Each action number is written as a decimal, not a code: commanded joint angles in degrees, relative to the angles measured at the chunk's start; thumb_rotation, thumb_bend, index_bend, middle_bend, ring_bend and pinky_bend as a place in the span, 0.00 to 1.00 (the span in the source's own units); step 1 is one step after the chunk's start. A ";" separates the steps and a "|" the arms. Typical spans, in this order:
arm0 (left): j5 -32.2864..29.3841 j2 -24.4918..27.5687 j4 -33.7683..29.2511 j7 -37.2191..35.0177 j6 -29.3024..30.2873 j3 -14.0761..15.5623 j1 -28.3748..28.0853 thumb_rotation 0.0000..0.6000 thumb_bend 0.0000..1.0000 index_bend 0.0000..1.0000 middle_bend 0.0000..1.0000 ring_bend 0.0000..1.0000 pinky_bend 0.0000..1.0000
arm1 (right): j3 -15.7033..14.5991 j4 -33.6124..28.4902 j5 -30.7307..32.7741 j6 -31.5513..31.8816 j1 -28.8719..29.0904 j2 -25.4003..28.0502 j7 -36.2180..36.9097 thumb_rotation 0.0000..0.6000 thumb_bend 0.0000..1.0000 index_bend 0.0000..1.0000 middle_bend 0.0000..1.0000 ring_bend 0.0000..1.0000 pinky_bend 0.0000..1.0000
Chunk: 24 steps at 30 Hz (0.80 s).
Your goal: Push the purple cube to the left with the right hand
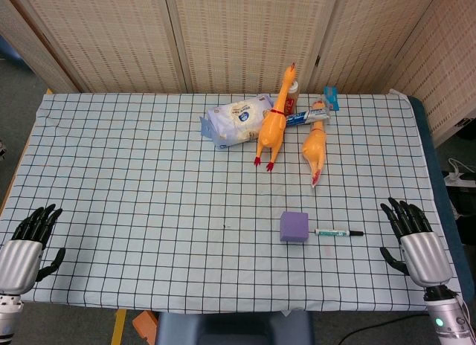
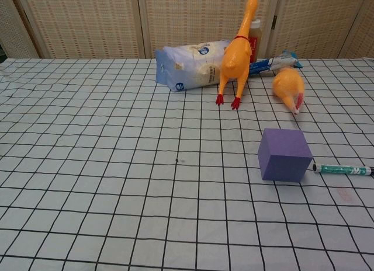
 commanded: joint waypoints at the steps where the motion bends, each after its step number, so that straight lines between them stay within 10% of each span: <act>1: -0.01 -0.13 0.01 0.32 0.20 -0.06 0.06 1.00 0.41 0.00 0.00 0.00 0.14 | 0.09 0.01 0.29 -0.31 0.08 -0.12 -0.40 1.00 0.18 0.00 0.00 0.00 0.09; 10: -1.71 0.55 -0.68 -1.10 -2.10 -0.53 -0.82 1.00 0.41 0.00 0.00 0.00 0.14 | 1.06 2.06 2.45 -3.31 1.67 -4.36 -4.27 1.00 0.18 0.01 0.01 0.00 0.09; 24: -1.54 2.12 -1.40 -4.66 -4.64 0.20 -1.95 1.00 0.41 0.00 0.00 0.00 0.14 | 3.91 5.32 11.27 -16.03 9.38 -14.74 -20.51 1.00 0.18 0.40 0.29 0.05 0.12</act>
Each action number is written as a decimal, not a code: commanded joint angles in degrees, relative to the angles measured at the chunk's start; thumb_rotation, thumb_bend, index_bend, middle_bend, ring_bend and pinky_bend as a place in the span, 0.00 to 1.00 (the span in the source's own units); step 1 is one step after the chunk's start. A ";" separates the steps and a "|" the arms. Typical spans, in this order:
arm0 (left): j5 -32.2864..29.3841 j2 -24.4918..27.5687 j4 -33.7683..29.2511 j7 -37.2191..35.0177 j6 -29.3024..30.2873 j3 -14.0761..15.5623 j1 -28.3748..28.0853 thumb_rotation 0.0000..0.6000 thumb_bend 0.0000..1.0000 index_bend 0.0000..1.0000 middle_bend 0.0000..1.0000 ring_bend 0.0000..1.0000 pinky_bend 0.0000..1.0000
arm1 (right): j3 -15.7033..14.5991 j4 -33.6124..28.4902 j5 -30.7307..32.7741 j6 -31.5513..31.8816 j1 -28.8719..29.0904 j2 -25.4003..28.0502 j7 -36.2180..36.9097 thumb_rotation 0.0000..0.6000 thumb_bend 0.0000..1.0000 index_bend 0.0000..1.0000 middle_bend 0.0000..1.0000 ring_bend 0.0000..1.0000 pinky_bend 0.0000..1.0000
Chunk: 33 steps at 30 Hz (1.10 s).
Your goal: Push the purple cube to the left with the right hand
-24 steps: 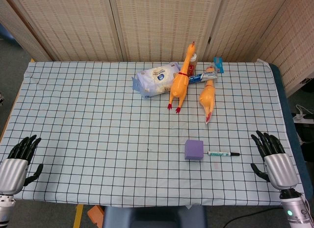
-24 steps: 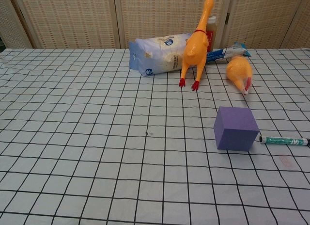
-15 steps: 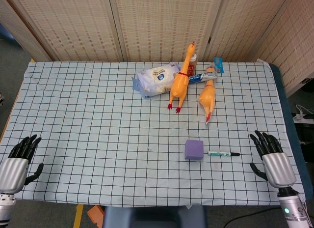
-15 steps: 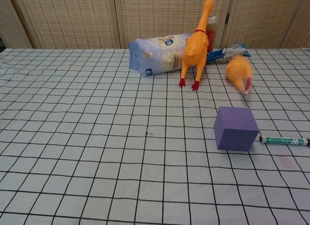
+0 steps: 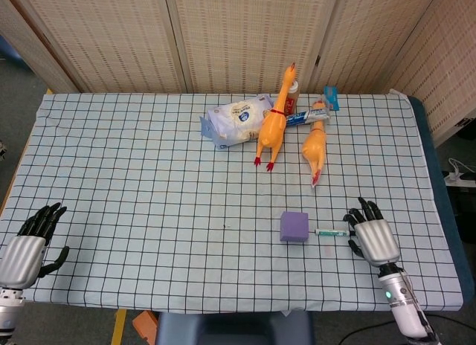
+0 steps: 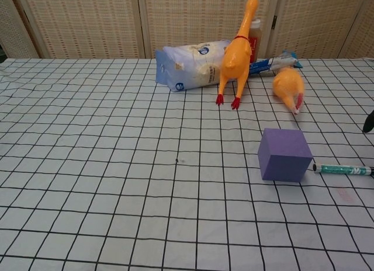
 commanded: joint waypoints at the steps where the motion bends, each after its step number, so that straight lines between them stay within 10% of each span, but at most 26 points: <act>1: 0.04 0.30 0.04 -0.70 -0.23 0.15 -0.09 1.00 0.41 0.00 0.00 0.00 0.14 | 0.60 1.03 2.07 -1.76 1.48 -2.33 -2.80 1.00 0.18 0.41 0.29 0.05 0.13; 33: -0.95 1.82 -0.26 -3.10 -2.34 0.62 -0.89 1.00 0.41 0.00 0.00 0.00 0.14 | 0.72 6.71 12.01 -5.72 6.35 -10.80 -12.62 1.00 0.18 0.50 0.33 0.10 0.16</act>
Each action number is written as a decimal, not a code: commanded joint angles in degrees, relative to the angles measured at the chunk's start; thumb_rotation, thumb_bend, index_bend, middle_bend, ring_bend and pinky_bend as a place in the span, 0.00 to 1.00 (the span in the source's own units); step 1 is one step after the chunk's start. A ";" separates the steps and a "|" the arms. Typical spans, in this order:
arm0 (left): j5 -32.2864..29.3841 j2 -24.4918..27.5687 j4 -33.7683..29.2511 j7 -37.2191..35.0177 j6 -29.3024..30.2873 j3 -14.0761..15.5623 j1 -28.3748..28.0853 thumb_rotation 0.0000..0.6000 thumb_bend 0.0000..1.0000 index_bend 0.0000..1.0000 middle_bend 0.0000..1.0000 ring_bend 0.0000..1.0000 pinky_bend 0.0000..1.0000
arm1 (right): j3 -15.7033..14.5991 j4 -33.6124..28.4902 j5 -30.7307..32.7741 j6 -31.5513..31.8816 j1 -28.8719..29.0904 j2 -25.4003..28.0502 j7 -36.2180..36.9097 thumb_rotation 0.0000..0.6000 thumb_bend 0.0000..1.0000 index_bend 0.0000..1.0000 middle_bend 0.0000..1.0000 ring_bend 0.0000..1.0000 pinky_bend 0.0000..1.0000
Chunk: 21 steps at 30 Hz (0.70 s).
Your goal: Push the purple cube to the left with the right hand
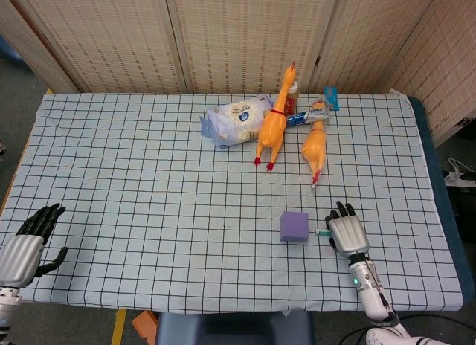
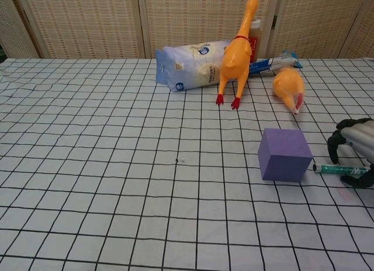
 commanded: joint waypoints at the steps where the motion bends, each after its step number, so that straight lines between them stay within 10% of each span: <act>1: 0.05 0.00 -0.01 -0.27 -0.15 0.05 -0.10 1.00 0.41 0.00 0.00 0.00 0.14 | -0.17 -0.04 0.13 0.09 0.07 0.04 -0.02 1.00 0.18 0.51 0.33 0.10 0.16; 21: -0.24 0.22 -0.18 0.04 -0.56 0.23 -0.22 1.00 0.41 0.00 0.00 0.00 0.14 | -1.57 -0.28 1.21 0.62 0.40 0.14 -0.80 1.00 0.20 0.60 0.40 0.17 0.21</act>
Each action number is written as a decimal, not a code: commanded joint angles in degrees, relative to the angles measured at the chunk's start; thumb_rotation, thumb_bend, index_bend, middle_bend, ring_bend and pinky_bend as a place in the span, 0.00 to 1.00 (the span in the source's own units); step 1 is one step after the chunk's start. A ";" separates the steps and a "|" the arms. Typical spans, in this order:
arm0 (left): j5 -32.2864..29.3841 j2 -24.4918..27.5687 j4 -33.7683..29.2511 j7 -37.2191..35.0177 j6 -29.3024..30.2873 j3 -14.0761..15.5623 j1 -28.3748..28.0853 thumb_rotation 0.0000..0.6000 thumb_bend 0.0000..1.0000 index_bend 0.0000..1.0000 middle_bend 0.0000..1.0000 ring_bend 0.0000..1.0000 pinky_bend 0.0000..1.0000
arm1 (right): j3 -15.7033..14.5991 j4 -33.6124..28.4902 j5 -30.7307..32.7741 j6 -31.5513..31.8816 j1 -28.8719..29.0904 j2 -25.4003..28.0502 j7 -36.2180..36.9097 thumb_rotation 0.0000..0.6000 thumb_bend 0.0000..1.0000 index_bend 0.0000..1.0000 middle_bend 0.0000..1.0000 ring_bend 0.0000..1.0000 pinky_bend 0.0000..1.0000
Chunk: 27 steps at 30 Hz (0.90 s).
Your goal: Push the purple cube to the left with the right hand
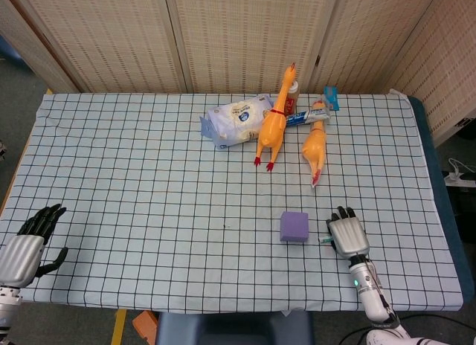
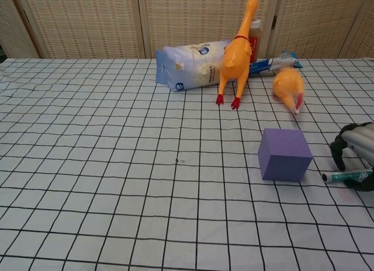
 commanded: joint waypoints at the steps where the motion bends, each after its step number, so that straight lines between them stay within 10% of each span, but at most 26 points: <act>1: -0.02 0.01 -0.05 0.09 0.00 0.00 0.00 1.00 0.41 0.00 0.00 0.00 0.14 | -0.23 0.16 0.22 -0.13 0.01 -0.06 -0.23 1.00 0.21 0.61 0.40 0.17 0.22; 27: 0.18 0.38 -0.57 0.44 0.62 0.29 0.44 1.00 0.41 0.00 0.00 0.00 0.14 | -1.75 -0.06 1.49 0.33 -0.34 0.28 -2.15 1.00 0.38 0.78 0.60 0.38 0.39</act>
